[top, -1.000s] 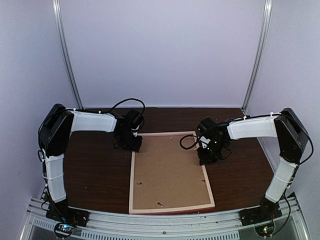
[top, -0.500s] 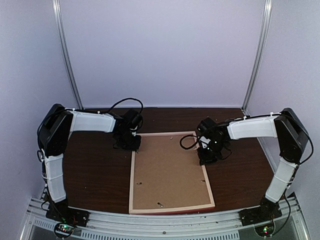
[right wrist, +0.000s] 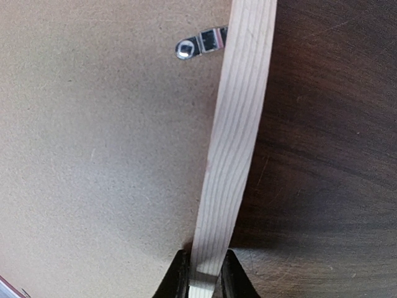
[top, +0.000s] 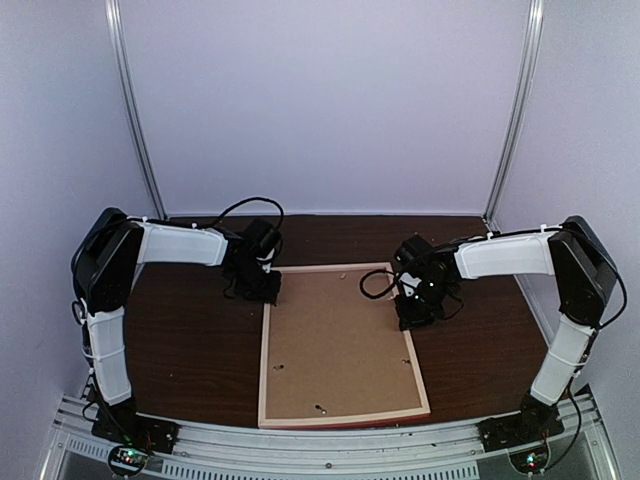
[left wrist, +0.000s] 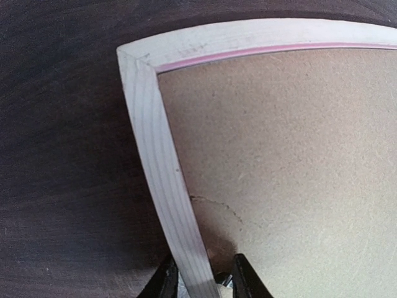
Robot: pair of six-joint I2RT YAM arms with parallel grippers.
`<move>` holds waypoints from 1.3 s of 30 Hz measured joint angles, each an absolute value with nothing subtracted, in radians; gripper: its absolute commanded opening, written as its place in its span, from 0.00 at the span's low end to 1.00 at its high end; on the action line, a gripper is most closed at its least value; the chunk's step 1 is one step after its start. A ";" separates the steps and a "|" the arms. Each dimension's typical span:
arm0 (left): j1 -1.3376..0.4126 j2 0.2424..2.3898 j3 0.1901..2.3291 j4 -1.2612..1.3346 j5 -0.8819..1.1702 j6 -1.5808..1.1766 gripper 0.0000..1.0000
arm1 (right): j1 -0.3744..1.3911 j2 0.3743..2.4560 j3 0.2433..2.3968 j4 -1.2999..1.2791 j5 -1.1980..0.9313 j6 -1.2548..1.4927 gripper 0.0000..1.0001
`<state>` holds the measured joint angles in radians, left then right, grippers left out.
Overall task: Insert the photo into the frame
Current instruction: Press the fastener onto the backboard.
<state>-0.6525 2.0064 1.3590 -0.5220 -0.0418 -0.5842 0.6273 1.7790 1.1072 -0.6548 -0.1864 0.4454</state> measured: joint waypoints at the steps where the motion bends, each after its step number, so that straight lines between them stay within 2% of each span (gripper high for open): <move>1: -0.652 2.006 1.359 -0.522 -0.042 -0.584 0.28 | 0.627 1.779 1.107 -0.654 -0.187 0.445 0.17; 11: -0.648 2.006 1.366 -0.537 -0.042 -0.574 0.24 | 0.627 1.779 1.106 -0.653 -0.187 0.445 0.17; 26: -0.627 2.009 1.415 -0.692 0.038 -0.471 0.26 | 0.623 1.779 1.106 -0.654 -0.201 0.440 0.18; 31: -0.618 2.009 1.421 -0.731 0.086 -0.440 0.32 | 0.623 1.780 1.106 -0.654 -0.202 0.437 0.20; 39: -0.613 2.009 1.432 -0.768 0.140 -0.417 0.53 | 0.622 1.784 1.106 -0.643 -0.201 0.440 0.27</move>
<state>-0.6128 2.0094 1.4322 -0.7681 0.1402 -0.4168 0.6216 1.7836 1.1061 -0.6426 -0.2012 0.4397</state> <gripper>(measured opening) 0.469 0.247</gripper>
